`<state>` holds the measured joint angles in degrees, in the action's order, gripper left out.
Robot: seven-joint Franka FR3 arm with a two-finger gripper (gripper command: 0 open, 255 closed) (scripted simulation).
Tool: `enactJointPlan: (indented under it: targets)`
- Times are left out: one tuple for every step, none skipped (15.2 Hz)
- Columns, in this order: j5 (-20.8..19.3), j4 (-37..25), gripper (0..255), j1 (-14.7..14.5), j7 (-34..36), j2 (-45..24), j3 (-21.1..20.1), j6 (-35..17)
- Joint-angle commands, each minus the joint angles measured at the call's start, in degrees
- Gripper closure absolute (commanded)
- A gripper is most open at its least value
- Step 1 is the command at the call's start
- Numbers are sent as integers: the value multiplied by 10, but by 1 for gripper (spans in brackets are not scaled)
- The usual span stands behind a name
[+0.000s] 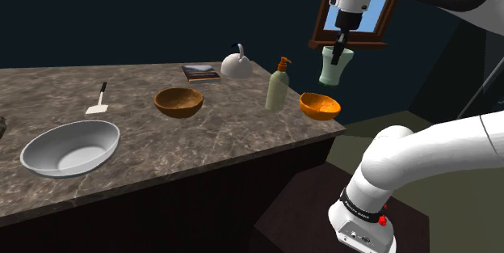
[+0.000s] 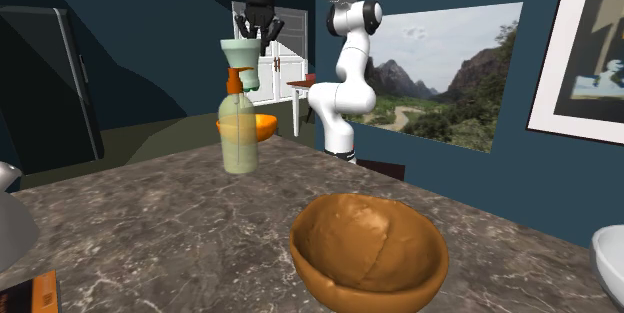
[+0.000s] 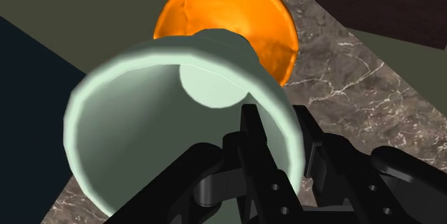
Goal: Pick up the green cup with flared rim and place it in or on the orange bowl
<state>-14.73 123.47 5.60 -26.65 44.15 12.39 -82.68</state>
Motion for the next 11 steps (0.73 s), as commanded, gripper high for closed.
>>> enactJointPlan:
  targets:
    - [-1, 20, 255, 1, 3, 7, 1, -13]
    - [-2, 30, 255, 1, 4, 10, 2, -19]
    - [-3, 39, 255, 2, 5, 13, 2, -26]
    - [-4, 49, 255, 2, 6, 17, 3, -33]
    - [-5, 59, 255, 2, 7, 19, 4, -39]
    - [-6, 68, 255, 3, 8, 22, 5, -46]
    - [-7, 78, 255, 3, 9, 25, 6, -52]
    - [-8, 87, 255, 4, 10, 28, 7, -59]
    - [-9, 96, 255, 4, 11, 30, 8, -66]
    - [-10, 105, 255, 5, 12, 33, 9, -72]
    - [-11, 114, 255, 5, 13, 35, 10, -79]
